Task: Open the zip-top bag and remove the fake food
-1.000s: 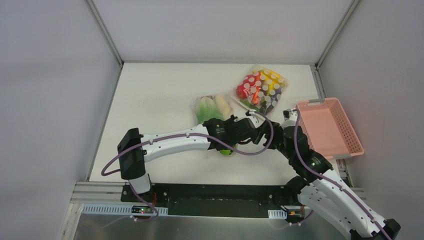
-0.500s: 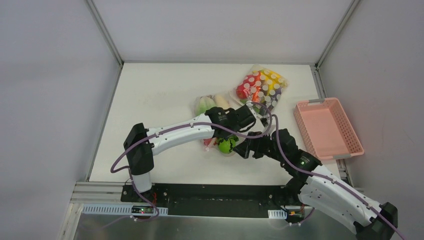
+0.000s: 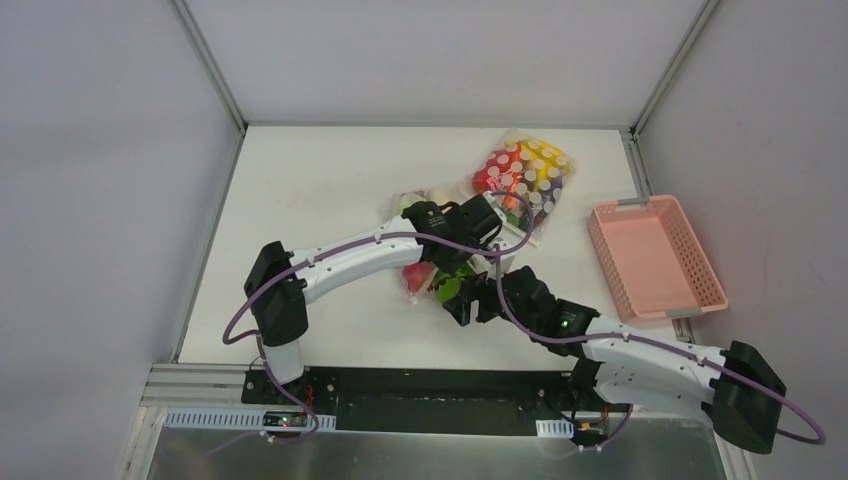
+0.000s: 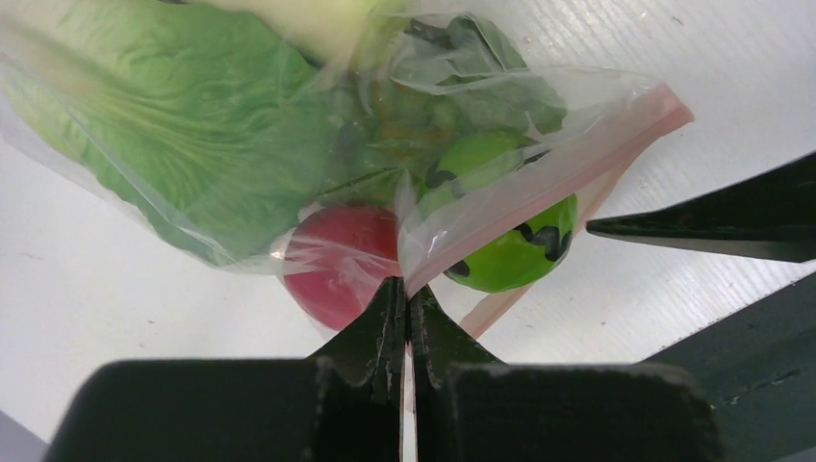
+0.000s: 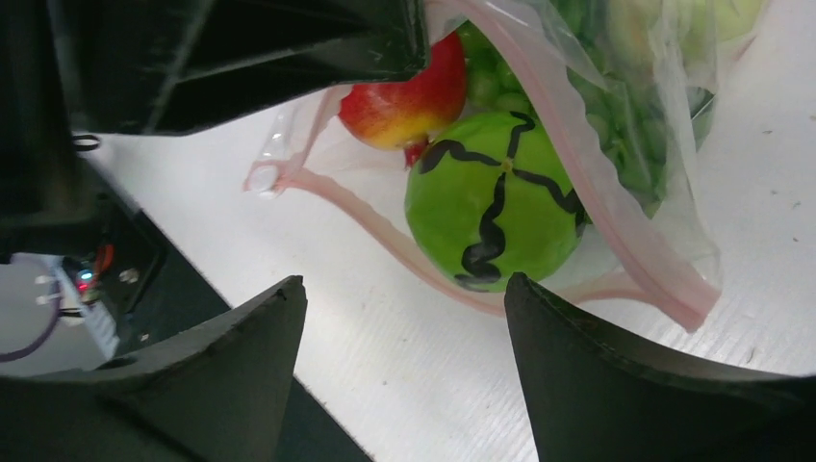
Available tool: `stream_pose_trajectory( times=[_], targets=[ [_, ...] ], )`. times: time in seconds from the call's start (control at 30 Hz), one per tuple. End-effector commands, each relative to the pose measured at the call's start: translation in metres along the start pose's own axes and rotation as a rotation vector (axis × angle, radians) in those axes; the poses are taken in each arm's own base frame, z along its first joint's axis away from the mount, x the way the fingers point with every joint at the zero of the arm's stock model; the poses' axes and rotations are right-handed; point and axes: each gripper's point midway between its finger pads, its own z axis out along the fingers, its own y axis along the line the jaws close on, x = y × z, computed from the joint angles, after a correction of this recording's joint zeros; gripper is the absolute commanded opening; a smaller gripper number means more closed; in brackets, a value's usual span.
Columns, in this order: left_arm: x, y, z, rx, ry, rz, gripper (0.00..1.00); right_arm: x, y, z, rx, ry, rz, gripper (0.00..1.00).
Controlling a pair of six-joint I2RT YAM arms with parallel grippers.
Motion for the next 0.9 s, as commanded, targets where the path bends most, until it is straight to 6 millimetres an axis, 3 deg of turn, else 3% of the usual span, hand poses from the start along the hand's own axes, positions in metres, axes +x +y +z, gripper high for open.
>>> stream_pose_trajectory(
  times=[0.0,0.2,0.37,0.63,0.87],
  targets=[
    [-0.007,-0.002,-0.008,0.05,-0.013,-0.055,0.0,-0.037,-0.003,0.016,0.096,-0.148,-0.053,0.79],
    [-0.004,-0.004,-0.01,0.076,-0.008,-0.075,0.0,-0.034,-0.031,0.028,0.22,-0.2,-0.071,0.84],
    [0.001,-0.006,-0.01,0.093,-0.001,-0.101,0.0,-0.03,-0.022,0.043,0.166,-0.189,-0.096,0.87],
    [0.01,-0.004,-0.016,0.105,-0.004,-0.16,0.0,-0.027,-0.024,0.07,0.163,-0.158,-0.149,0.92],
    [0.025,0.013,-0.022,0.107,-0.018,-0.275,0.0,-0.037,-0.027,0.098,0.123,-0.142,-0.184,0.89]
  ],
)
